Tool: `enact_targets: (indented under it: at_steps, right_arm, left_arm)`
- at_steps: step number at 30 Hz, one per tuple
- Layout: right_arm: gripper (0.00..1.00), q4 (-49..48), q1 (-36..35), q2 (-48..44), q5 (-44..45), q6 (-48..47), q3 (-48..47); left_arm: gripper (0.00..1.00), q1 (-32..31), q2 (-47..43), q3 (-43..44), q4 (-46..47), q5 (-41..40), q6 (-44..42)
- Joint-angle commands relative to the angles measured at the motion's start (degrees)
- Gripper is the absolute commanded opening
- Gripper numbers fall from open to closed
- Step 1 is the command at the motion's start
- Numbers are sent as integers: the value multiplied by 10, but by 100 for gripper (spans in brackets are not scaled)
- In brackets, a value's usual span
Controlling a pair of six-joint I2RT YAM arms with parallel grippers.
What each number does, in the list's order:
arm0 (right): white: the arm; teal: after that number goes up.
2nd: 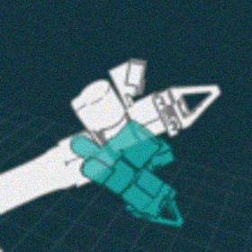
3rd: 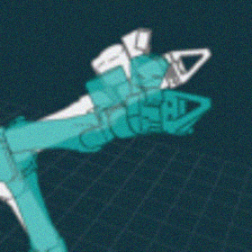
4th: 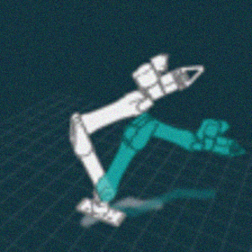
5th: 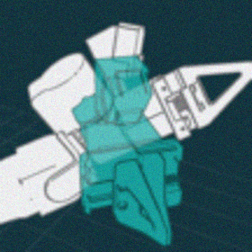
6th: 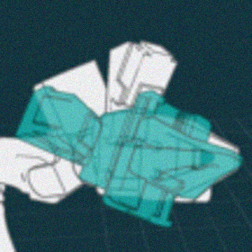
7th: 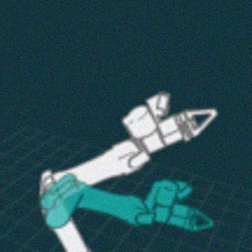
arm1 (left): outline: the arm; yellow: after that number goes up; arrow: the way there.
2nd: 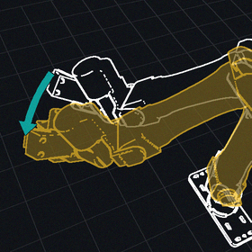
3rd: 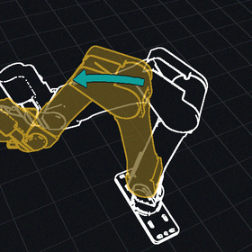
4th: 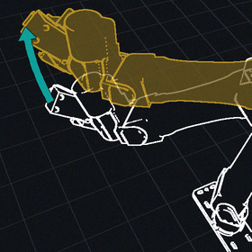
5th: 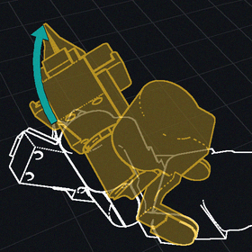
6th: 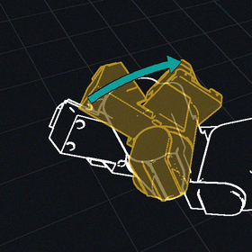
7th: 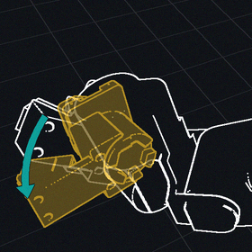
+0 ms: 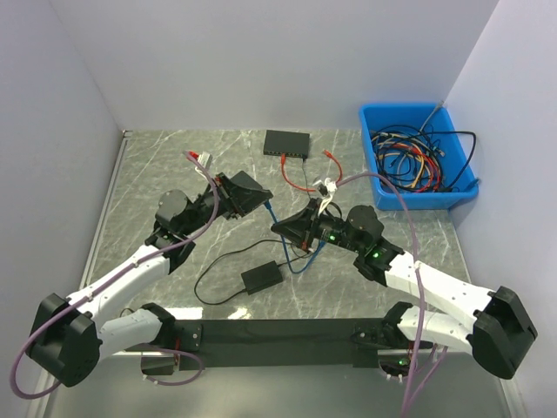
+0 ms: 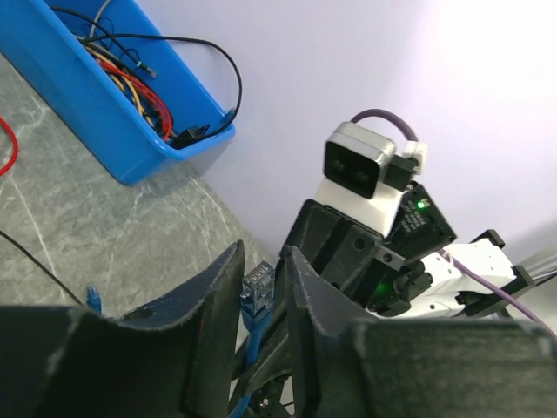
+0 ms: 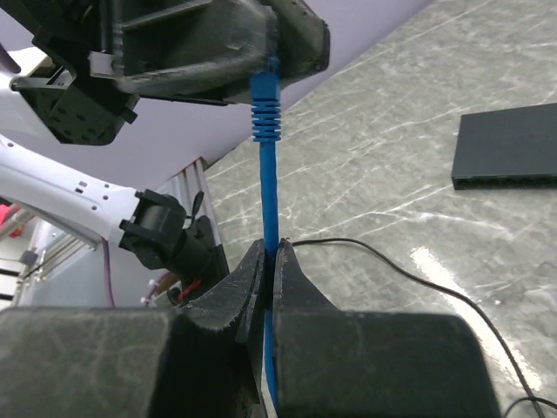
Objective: Insert the plug into the switch port
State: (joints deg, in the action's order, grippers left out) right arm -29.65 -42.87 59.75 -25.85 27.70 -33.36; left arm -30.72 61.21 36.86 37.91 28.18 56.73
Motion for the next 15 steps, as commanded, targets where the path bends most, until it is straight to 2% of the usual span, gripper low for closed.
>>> enact_targets:
  at_steps: [1,4,6,15]
  right_arm:
    - [0,-49,6,14,-13,17,-4]
    - [0,-65,15,19,-27,33,8]
    - [0,-78,24,20,-37,45,12]
    - [0,-120,48,39,-69,82,27]
  left_arm:
    - [33,-4,-24,0,22,10,-3]
    - [43,-3,-34,-1,15,5,-7]
    - [44,-4,-35,-1,12,3,-10]
    - [30,-3,-38,1,1,-1,-15]
